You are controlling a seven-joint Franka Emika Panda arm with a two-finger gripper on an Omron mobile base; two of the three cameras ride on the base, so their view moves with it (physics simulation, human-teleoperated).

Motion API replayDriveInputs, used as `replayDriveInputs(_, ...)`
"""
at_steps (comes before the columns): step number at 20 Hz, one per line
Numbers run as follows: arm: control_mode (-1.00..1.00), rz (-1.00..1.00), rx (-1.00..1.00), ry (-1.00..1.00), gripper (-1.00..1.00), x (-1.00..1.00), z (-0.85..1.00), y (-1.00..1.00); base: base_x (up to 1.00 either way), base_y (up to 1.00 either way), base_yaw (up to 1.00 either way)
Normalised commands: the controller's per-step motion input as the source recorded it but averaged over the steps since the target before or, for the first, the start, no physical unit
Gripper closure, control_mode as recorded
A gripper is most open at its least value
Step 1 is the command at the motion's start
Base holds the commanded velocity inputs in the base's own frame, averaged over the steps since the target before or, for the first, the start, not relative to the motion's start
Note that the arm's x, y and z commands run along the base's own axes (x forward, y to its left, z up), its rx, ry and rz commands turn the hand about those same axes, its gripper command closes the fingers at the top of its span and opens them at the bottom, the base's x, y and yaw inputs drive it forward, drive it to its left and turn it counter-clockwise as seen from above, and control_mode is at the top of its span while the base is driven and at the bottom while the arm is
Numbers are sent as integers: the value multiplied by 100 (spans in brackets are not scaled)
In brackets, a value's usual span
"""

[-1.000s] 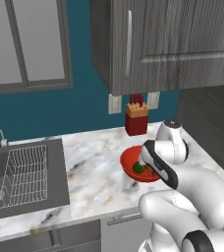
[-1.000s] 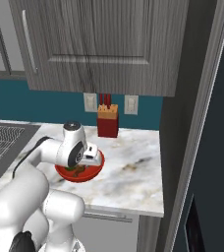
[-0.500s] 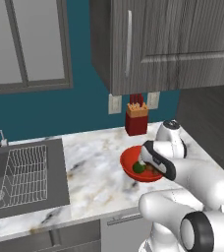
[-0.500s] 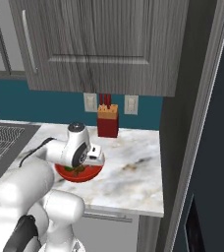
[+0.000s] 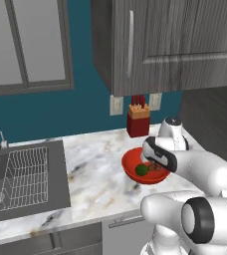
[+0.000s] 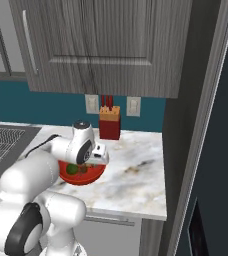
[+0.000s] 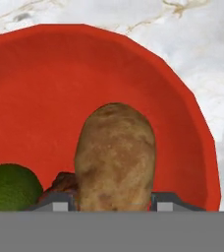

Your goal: Take the potato, chicken drumstick, and lime from the freezer and place them in the bowl on the counter.

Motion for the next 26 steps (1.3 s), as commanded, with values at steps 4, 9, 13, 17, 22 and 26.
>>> replayDriveInputs(4, -100, 0, 0, 0, -100, 0, 0, 0, 0, 0, 0)
replayDriveInputs(9, -100, 0, 0, 0, -100, 0, -2, 0, 0, 0, 0)
replayDriveInputs(13, -100, -6, 0, 0, -100, -28, 4, 0, 0, 0, 0)
replayDriveInputs(17, -100, -12, 0, -3, -100, -59, 27, 1, 0, 0, 0)
replayDriveInputs(22, -100, -10, -3, -1, -100, -59, 39, 19, 0, 0, 0)
replayDriveInputs(26, -100, -4, -1, 0, -100, -54, 53, 2, 0, 0, 0)
